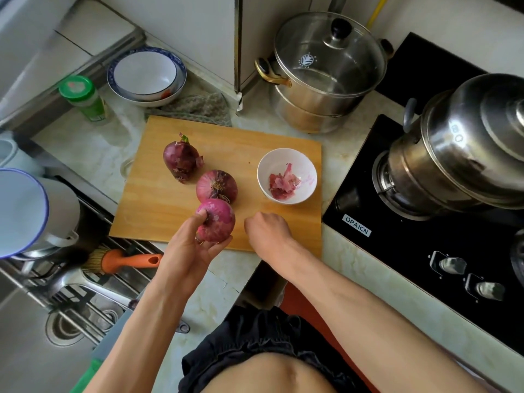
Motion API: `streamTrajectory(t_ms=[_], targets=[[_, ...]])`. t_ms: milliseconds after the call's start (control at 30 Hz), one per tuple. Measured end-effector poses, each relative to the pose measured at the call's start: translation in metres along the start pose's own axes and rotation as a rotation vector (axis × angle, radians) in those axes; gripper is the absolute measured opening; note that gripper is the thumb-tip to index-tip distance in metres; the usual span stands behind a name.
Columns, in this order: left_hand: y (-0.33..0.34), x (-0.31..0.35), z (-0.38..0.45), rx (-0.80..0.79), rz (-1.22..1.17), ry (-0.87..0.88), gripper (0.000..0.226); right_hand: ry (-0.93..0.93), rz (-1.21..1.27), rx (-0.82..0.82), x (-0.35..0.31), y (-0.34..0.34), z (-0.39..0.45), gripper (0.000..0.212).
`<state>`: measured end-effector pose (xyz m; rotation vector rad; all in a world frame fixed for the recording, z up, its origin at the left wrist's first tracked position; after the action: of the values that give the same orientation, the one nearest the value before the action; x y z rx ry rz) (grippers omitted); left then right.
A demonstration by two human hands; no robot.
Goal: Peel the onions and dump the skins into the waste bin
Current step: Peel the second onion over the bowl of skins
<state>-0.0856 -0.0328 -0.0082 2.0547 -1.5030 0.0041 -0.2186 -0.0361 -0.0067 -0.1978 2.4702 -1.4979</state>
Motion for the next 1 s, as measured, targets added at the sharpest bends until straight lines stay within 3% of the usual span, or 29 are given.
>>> streamTrajectory(t_ms=[267, 367, 500, 600, 767, 1000], targets=[[0.002, -0.002, 0.000, -0.014, -0.040, -0.018, 0.025, -0.037, -0.001, 0.037, 0.006, 0.011, -0.003, 0.025], [0.001, -0.001, -0.003, -0.014, -0.056, -0.018, 0.031, 0.074, 0.291, 0.173, 0.031, 0.020, -0.014, 0.008], [-0.003, 0.002, -0.006, -0.014, -0.060, -0.010, 0.044, 0.242, 0.797, 0.390, 0.062, 0.040, -0.034, 0.016], [-0.004, -0.001, -0.005, -0.015, -0.061, -0.009, 0.044, 0.293, 0.931, 0.468, 0.071, 0.046, -0.045, 0.017], [0.001, -0.006, -0.003, -0.006, -0.036, -0.016, 0.048, 0.153, 0.804, 0.486, 0.062, 0.038, -0.043, 0.008], [0.001, -0.008, -0.005, 0.012, -0.050, -0.021, 0.049, -0.047, 0.468, 0.372, 0.046, 0.031, -0.018, 0.024]])
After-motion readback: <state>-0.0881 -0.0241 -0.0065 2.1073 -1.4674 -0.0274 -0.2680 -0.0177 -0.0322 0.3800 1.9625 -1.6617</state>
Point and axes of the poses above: each hand's wrist, its own z-axis towards the middle knuckle, its own y-axis out of the palm, x = y × z, the point moved 8 cm from there along z, towards the middle knuckle, and after that the axes turned 14 degrees about -y, right-handed, at the moved point
